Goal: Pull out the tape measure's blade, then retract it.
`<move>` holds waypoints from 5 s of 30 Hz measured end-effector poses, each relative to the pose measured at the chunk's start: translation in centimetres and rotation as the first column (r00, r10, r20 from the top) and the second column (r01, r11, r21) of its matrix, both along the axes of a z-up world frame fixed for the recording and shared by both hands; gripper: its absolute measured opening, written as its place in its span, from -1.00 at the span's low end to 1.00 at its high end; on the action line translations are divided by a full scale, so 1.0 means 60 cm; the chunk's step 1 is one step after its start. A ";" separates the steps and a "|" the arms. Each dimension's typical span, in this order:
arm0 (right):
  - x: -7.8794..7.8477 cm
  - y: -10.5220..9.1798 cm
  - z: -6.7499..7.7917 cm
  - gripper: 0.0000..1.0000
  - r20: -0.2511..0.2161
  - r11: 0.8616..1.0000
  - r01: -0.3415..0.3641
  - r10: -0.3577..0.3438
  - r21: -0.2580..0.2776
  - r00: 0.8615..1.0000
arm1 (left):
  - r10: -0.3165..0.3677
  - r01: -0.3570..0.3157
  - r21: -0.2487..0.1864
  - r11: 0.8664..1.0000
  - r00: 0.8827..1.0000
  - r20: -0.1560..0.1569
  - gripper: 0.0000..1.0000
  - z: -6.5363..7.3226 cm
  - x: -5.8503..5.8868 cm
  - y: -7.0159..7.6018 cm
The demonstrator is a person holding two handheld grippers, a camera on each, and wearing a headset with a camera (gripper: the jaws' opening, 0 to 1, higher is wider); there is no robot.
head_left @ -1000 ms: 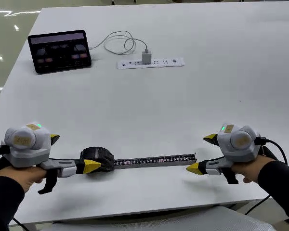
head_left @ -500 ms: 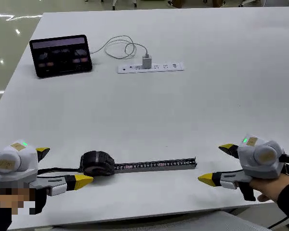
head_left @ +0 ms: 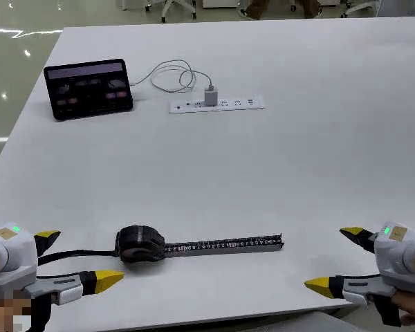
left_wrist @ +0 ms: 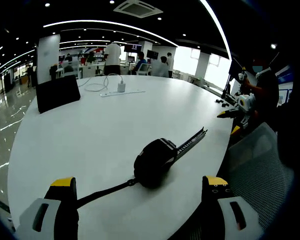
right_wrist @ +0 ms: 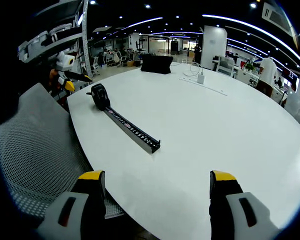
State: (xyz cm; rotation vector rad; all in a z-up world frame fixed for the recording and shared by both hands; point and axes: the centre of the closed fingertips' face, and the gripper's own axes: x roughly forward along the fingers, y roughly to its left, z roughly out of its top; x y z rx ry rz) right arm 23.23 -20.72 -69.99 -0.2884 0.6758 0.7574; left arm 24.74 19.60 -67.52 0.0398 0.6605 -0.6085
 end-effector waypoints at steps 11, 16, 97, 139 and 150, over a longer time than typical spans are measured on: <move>-0.001 -0.004 0.007 0.93 -0.010 1.000 -0.004 0.004 0.007 1.000 | -0.015 0.015 0.020 1.000 1.000 -0.010 1.00 -0.006 -0.019 0.004; -0.002 0.000 0.009 1.00 -0.017 1.000 -0.010 0.010 0.015 1.000 | -0.023 0.023 0.027 0.999 1.000 -0.006 1.00 -0.007 -0.021 0.000; 0.027 0.018 0.011 0.98 -0.026 0.981 -0.171 0.169 -0.092 0.985 | 0.243 -0.238 0.056 0.970 0.963 -0.116 1.00 -0.040 0.066 -0.090; 0.101 0.120 -0.050 0.15 -0.141 0.822 -0.533 0.514 -0.202 0.846 | 0.336 -0.332 0.058 0.942 0.938 -0.086 0.69 -0.084 0.087 -0.120; 0.091 0.118 -0.078 -0.17 -0.237 0.721 -0.643 0.597 -0.261 0.766 | 0.333 -0.328 0.060 0.943 0.937 -0.105 0.59 -0.089 0.084 -0.120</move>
